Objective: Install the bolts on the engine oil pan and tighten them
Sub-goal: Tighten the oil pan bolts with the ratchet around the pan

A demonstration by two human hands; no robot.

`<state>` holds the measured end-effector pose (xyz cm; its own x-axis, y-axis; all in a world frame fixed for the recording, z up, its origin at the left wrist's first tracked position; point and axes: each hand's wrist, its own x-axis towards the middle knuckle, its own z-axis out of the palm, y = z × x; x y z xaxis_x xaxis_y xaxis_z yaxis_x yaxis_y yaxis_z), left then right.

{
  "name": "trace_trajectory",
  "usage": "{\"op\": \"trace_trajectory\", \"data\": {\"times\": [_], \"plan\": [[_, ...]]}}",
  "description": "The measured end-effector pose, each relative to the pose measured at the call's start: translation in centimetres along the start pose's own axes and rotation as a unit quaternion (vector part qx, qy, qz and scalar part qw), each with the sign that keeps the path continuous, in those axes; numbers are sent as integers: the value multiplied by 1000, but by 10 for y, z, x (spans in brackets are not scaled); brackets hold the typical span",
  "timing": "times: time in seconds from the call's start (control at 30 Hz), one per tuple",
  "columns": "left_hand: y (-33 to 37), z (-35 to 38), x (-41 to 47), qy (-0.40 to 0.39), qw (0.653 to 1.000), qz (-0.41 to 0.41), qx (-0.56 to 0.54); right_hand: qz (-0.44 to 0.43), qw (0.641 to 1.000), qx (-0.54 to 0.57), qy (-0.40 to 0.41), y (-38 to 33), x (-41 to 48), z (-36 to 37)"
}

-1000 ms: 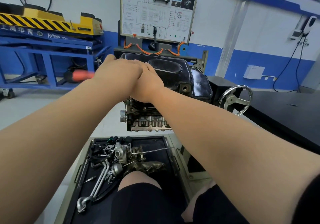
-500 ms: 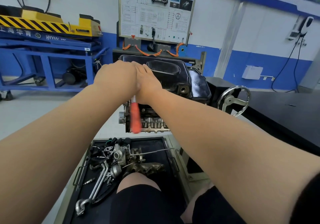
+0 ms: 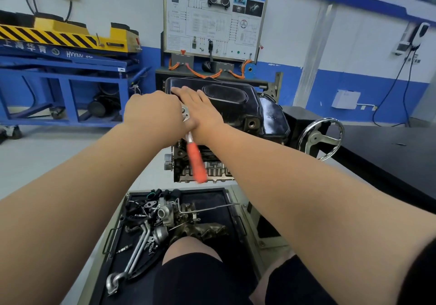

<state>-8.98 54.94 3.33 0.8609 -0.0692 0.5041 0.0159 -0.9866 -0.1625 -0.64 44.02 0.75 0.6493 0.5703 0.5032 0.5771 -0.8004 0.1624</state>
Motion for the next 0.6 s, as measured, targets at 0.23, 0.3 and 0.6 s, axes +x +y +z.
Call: {"op": "trace_trajectory", "data": {"times": [0.23, 0.3, 0.6], "plan": [[-1, -14, 5, -25, 995, 77, 64, 26, 999, -40, -6, -3, 3, 9], [-6, -14, 6, 15, 988, 124, 90, 29, 997, -67, -12, -2, 6, 11], [6, -7, -1, -11, 998, 59, 21, 5, 994, -99, -47, 1, 6, 10]]}}
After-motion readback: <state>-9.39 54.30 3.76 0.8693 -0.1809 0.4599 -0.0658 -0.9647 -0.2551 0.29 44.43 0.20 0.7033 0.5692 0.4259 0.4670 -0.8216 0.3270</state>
